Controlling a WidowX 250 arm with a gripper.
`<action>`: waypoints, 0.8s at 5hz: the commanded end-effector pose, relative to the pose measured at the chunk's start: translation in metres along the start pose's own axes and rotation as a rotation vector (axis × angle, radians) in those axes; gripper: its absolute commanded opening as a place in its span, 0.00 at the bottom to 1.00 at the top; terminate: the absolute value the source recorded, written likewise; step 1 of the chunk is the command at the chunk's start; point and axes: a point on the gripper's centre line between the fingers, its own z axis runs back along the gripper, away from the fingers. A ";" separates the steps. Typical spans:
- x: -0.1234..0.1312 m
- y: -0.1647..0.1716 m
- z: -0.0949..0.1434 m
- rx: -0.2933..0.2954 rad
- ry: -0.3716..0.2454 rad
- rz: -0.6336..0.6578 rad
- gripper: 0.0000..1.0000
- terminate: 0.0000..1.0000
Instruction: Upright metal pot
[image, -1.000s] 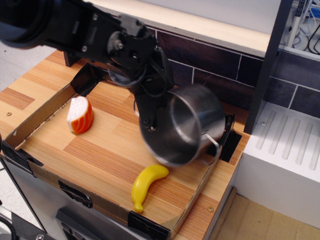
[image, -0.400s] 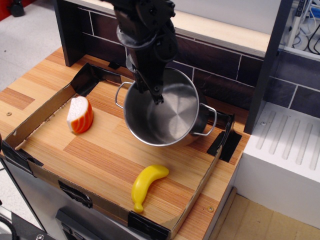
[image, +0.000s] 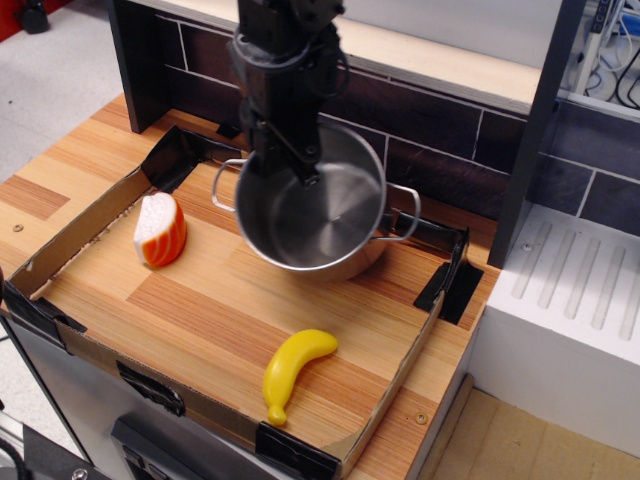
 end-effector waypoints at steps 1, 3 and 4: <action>-0.023 0.006 -0.002 -0.006 0.050 0.044 0.00 0.00; -0.027 0.012 -0.016 0.007 0.069 0.107 1.00 0.00; -0.028 0.015 -0.022 0.024 0.075 0.116 1.00 0.00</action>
